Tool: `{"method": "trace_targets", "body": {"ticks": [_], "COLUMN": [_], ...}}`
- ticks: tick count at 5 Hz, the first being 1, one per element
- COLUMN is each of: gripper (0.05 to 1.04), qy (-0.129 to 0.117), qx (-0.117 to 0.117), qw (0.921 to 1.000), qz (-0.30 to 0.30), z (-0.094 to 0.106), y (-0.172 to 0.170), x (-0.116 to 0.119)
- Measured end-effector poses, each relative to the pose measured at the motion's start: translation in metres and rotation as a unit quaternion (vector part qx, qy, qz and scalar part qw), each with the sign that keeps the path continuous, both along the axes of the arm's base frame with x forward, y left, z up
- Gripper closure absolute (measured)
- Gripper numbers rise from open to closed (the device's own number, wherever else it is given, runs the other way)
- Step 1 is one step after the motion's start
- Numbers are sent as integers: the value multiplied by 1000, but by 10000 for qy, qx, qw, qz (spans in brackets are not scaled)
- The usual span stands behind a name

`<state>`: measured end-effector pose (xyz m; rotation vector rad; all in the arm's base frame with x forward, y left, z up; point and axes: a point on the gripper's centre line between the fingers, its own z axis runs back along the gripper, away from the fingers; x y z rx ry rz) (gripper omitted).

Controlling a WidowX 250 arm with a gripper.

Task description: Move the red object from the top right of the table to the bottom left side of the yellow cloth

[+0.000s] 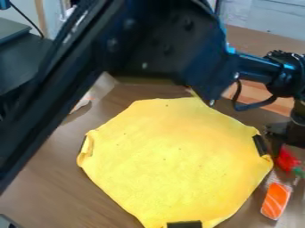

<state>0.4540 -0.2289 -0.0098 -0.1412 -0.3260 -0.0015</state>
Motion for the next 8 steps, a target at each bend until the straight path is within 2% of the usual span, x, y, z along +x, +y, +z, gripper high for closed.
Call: {"method": "trace_targets", "body": {"ticks": [1,2,3,4,5,6,7,8], "gripper": [125,402,702,920,1026,1016,878,634], "qy": [241,176,147,-93,-308,-592,-667,-957], "qx": [188,325,257,49,-189,-488,-782,-838], "qw": [9995,9991,9991,9993,9983,9947,9856,9772], "qz": [-67,-222,-319,-348,-459,-690,-1341,-1702], "z": [-16,-20,-21,9,41,69,77,71], "y": [4,6,15,25,36,41,45,46], "x": [-5,-5,-12,-13,-19,-23,-22,-22]}}
